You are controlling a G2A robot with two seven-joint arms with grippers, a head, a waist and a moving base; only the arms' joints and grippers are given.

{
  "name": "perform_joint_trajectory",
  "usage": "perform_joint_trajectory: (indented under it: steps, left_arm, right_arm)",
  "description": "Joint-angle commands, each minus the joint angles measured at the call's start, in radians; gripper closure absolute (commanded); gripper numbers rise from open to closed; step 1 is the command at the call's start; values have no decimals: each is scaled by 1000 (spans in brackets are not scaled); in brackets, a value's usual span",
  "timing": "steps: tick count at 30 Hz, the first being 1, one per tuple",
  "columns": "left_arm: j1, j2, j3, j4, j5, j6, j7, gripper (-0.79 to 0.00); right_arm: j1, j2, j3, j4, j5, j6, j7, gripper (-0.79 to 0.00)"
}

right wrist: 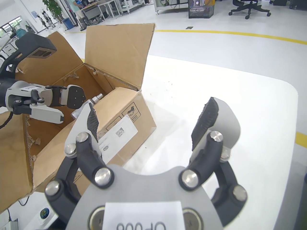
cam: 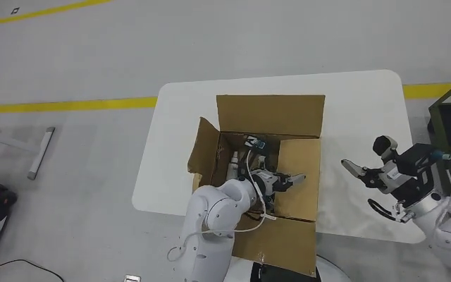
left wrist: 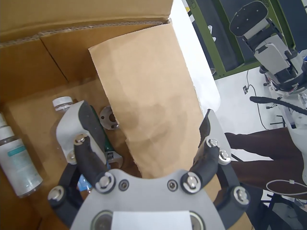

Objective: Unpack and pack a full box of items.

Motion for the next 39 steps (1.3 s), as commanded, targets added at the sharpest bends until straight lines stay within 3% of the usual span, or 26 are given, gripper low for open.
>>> perform_joint_trajectory:
  steps: [1, 16, 27, 39]
  left_arm:
    - [-2, 2, -5, 18, -23, 13, 10, -785]
    - [-70, 17, -62, 142, -545, 44, -100, -785]
    - [-102, 41, -63, 122, -666, 47, -147, -785]
    - [-140, 57, 31, 59, -744, 40, -154, -785]
  right_arm:
    - [-9, -2, -6, 20, -35, 11, -25, -785]
    - [47, -18, -148, 138, -169, 82, -68, -785]
    - [102, -27, -211, 156, -208, 106, -44, -785]
    - [157, -39, -258, 167, -219, 160, -58, -785]
